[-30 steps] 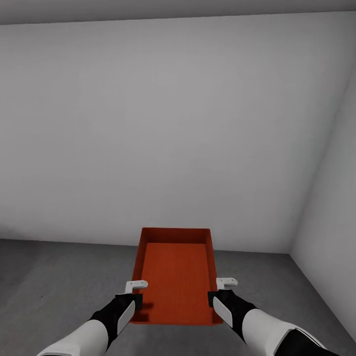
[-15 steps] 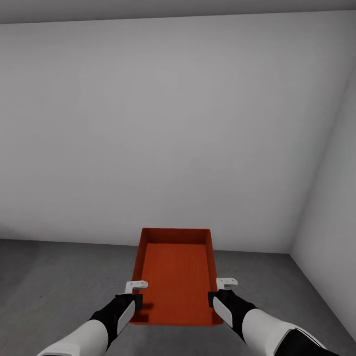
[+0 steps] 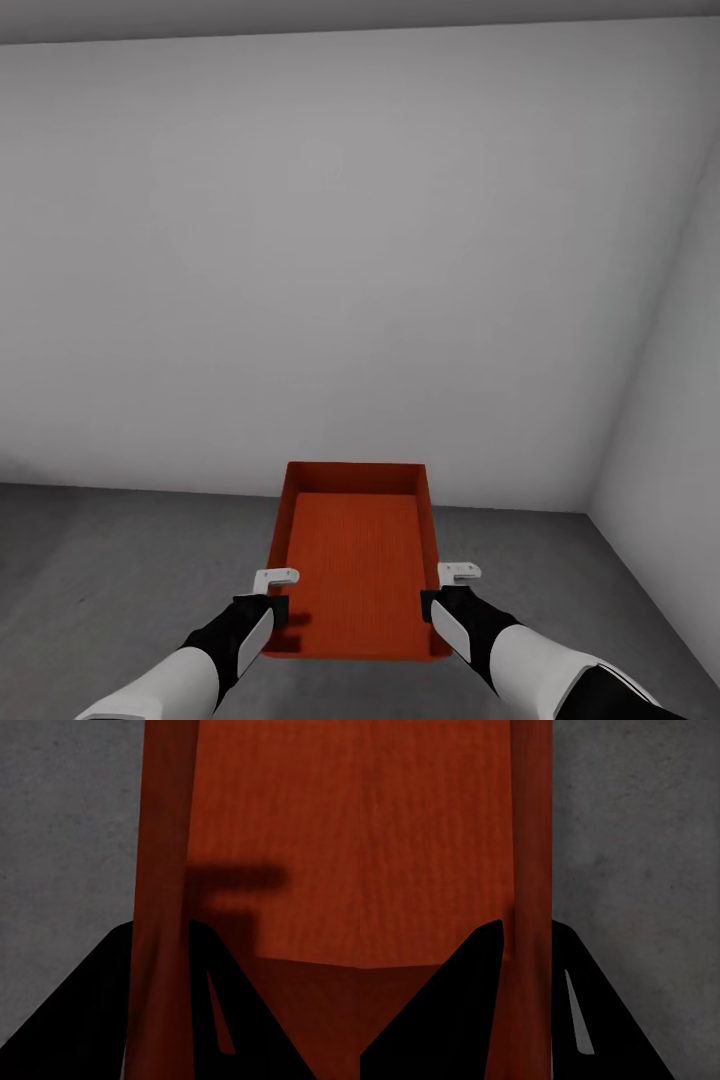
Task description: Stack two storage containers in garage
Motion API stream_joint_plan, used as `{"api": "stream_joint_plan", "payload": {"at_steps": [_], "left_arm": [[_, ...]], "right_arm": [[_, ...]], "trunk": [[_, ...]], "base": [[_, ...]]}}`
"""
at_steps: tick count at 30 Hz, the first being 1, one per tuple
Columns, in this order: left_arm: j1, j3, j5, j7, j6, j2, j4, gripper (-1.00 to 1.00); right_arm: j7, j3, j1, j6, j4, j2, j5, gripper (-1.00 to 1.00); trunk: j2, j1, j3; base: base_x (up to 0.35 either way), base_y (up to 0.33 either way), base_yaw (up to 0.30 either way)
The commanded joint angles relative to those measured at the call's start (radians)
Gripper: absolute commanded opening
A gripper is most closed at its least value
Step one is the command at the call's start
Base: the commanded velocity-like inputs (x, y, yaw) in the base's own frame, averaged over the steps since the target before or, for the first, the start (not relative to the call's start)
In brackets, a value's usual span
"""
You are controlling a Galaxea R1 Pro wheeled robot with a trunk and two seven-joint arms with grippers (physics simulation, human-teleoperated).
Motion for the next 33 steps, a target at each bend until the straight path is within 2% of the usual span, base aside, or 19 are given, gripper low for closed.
{"api": "stream_joint_plan", "payload": {"at_steps": [1,33], "left_arm": [[0.001,-0.01,0.01,0.011,0.007,-0.01,0.001,-1.0],[0.001,-0.01,0.011,0.013,0.008,-0.01,0.002,-1.0]], "right_arm": [[-0.008,-0.009,-0.002,-0.044,-0.002,0.0,0.034,-1.0],[-0.008,-0.009,-0.002,-0.044,-0.002,0.0,0.034,-1.0]], "trunk": [[-0.009,0.004,-0.005],[-0.233,0.127,-0.106]], "base": [[0.0,0.0,0.0],[0.0,0.0,0.0]]}}
